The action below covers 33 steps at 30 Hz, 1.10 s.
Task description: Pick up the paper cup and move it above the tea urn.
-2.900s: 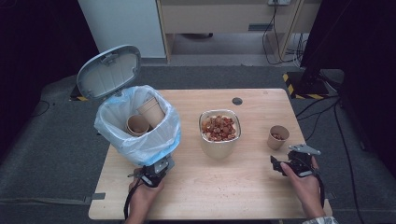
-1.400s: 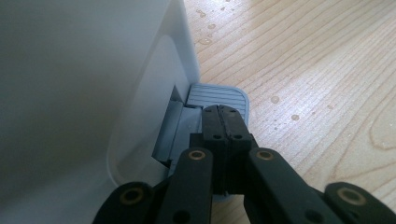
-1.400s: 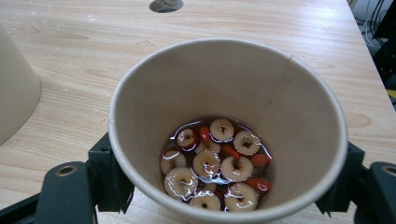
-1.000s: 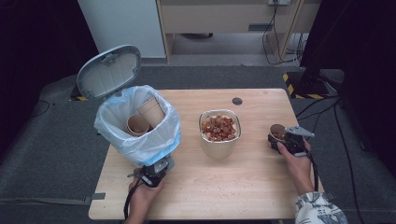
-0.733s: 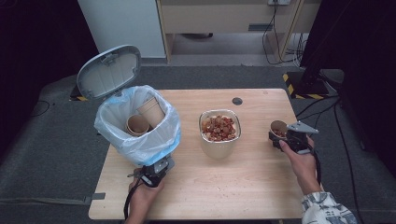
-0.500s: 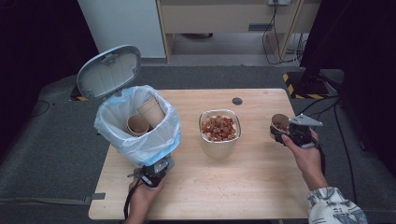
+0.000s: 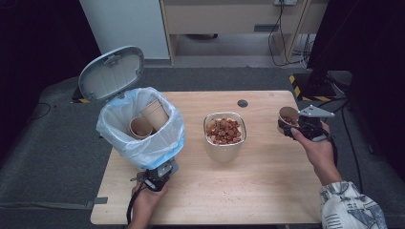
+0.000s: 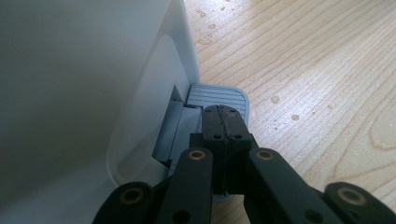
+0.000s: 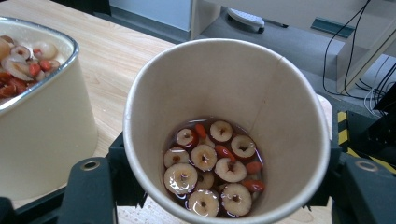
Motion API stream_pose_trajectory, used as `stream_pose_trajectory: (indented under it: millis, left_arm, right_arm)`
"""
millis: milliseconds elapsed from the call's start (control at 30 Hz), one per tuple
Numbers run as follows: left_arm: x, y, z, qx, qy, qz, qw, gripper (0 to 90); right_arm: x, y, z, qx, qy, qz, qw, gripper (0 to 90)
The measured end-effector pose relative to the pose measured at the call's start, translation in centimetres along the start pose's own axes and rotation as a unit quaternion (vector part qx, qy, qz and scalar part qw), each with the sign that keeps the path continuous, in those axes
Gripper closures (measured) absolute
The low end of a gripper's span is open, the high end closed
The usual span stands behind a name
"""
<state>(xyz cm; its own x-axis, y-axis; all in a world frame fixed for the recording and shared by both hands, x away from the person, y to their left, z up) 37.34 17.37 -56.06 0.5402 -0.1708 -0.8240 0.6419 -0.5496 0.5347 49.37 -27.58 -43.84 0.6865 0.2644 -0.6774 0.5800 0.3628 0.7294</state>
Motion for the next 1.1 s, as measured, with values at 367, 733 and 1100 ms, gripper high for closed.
stream_pose_trajectory:
  millis: [367, 733, 1100]
  left_arm:
    - [0.0, 0.0, 0.0, 0.000, 0.000, 0.000, 1.0000, 89.0]
    - [0.0, 0.0, 0.0, 0.000, 0.001, 0.000, 1.0000, 89.0]
    - [0.0, 0.0, 0.0, 0.000, 0.001, 0.000, 1.0000, 89.0]
  right_arm:
    - [-0.6, 2.0, 0.3, -0.021, -0.002, 0.001, 0.9998, 34.0]
    - [-0.9, 4.1, -0.1, -0.037, 0.008, 0.009, 0.9992, 34.1]
    - [-1.0, 5.1, -0.5, -0.041, 0.017, 0.014, 0.9989, 34.1]
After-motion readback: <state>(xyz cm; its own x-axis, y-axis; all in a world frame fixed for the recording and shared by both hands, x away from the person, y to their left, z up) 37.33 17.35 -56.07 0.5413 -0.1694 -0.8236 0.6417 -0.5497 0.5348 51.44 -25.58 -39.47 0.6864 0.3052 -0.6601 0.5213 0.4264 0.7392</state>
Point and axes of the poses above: each handheld gripper's, and its own axes: x roughly forward along the jaws, y roughly out of its top, z roughly to its right, the point moved 6 cm from there along x, roughly forward along the jaws, and after that the axes turned 13 degrees about -z, right-handed, at the moved point
